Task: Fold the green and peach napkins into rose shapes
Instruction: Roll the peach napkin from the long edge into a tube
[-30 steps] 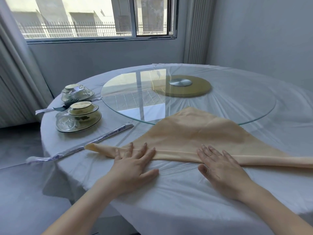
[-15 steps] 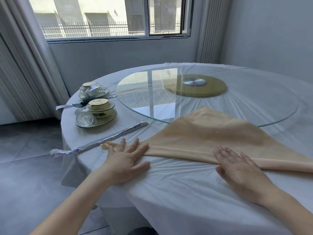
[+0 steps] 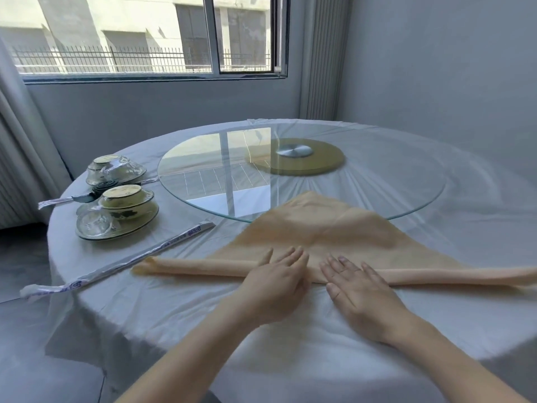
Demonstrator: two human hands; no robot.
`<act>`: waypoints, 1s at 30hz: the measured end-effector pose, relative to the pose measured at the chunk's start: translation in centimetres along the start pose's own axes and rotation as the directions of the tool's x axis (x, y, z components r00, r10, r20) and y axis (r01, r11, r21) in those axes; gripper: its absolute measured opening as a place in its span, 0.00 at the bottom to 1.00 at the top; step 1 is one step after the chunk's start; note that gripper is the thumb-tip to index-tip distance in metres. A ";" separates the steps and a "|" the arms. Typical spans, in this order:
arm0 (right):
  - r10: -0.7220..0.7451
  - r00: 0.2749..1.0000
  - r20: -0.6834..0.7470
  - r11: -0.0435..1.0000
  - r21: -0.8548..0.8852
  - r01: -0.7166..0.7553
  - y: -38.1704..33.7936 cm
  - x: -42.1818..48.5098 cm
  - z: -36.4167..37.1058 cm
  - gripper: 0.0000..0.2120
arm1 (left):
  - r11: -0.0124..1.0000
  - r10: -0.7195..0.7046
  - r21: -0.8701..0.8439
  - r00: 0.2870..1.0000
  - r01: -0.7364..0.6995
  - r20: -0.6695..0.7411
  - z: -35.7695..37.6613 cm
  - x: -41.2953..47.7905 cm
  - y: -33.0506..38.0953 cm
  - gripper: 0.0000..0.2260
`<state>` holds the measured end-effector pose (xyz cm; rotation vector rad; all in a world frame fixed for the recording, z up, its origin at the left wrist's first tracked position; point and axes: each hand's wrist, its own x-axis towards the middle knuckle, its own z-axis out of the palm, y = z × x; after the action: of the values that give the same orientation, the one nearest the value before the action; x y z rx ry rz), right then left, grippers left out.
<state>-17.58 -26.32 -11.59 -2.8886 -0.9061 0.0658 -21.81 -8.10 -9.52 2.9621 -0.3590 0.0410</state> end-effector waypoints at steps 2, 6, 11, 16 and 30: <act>-0.014 1.000 -0.017 1.000 0.009 0.014 -0.1 0.0 0.0 0.46 | 1.000 0.000 -0.013 0.999 0.001 0.036 0.9 0.7 0.4 0.24; -0.032 0.999 -0.013 0.999 0.013 0.033 0.2 0.1 0.0 0.44 | 0.999 -0.030 0.037 0.998 0.028 0.048 2.1 0.7 0.3 0.26; -0.027 1.000 -0.007 1.000 0.008 0.027 2.2 -0.4 -0.1 0.43 | 0.998 -0.041 0.056 0.997 0.037 0.069 2.4 0.5 0.2 0.34; 0.018 1.000 0.018 1.000 -0.002 -0.018 4.4 -1.5 -0.5 0.42 | 0.998 0.006 0.055 0.995 -0.012 0.101 2.0 0.2 0.6 0.37; 0.016 0.999 -0.029 1.000 -0.012 -0.016 5.4 -1.8 -0.1 0.44 | 0.992 0.115 0.048 0.990 -0.119 0.085 3.3 3.4 5.5 0.48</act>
<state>-16.00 -31.78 -12.18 -2.9003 -0.8813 0.0197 -19.80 -14.74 -11.76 2.9974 -0.5514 -0.0583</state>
